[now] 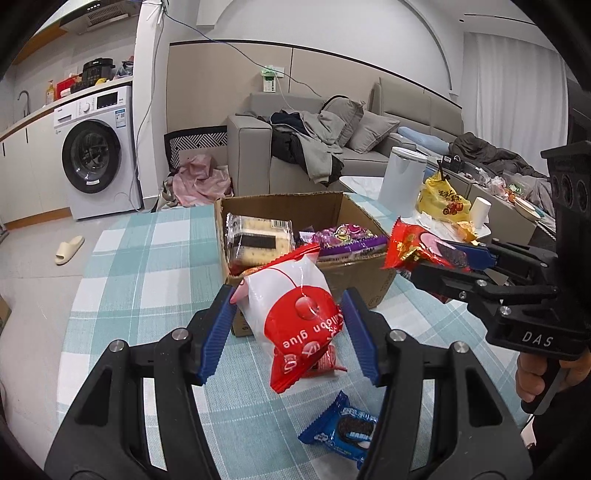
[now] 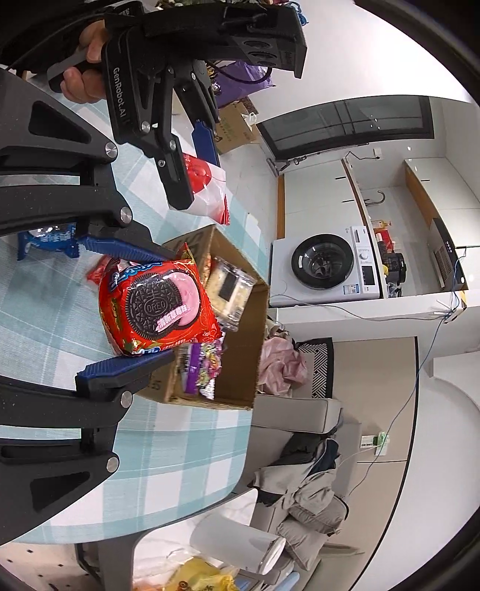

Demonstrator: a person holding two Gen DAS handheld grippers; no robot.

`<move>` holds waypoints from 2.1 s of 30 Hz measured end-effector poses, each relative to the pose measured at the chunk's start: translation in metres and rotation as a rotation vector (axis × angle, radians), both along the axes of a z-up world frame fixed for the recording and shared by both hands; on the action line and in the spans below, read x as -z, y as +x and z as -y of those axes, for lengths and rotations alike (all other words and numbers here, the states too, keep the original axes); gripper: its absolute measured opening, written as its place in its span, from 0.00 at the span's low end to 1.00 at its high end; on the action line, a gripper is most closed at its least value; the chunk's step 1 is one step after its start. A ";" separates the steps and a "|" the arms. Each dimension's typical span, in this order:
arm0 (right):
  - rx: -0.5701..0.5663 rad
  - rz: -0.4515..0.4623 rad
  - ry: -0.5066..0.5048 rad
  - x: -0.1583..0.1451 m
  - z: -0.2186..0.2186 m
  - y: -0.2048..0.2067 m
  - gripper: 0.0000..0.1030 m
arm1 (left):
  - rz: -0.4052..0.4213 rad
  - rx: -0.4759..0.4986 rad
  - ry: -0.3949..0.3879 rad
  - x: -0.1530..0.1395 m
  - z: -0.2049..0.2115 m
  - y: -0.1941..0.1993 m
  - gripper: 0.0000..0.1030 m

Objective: Organize snacks
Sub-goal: 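Lift both held bags and carry them toward the SF box, then lower both bags into the SF box and open both grippers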

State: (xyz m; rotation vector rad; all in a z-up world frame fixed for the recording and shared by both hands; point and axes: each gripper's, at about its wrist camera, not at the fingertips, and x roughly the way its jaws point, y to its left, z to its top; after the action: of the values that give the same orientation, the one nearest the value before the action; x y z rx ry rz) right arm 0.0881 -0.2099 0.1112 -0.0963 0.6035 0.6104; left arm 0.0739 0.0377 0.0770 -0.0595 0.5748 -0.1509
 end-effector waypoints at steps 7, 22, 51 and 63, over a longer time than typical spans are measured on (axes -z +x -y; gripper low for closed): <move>0.004 0.005 0.022 -0.008 -0.001 0.011 0.45 | 0.006 -0.007 0.007 -0.005 0.001 0.014 0.55; 0.028 -0.044 0.065 -0.013 -0.003 0.054 0.45 | 0.008 -0.017 0.030 -0.008 0.005 0.058 0.55; 0.061 -0.171 0.096 0.010 -0.016 0.120 0.45 | -0.015 -0.026 0.052 0.021 0.010 0.153 0.55; 0.102 -0.187 0.074 0.024 -0.022 0.142 0.45 | -0.062 -0.030 0.050 0.051 0.008 0.174 0.55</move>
State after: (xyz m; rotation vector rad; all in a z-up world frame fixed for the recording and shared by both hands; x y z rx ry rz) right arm 0.2303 -0.1877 0.0875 0.0614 0.7609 0.5457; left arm 0.2482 0.0298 0.0260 -0.0239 0.6387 -0.1055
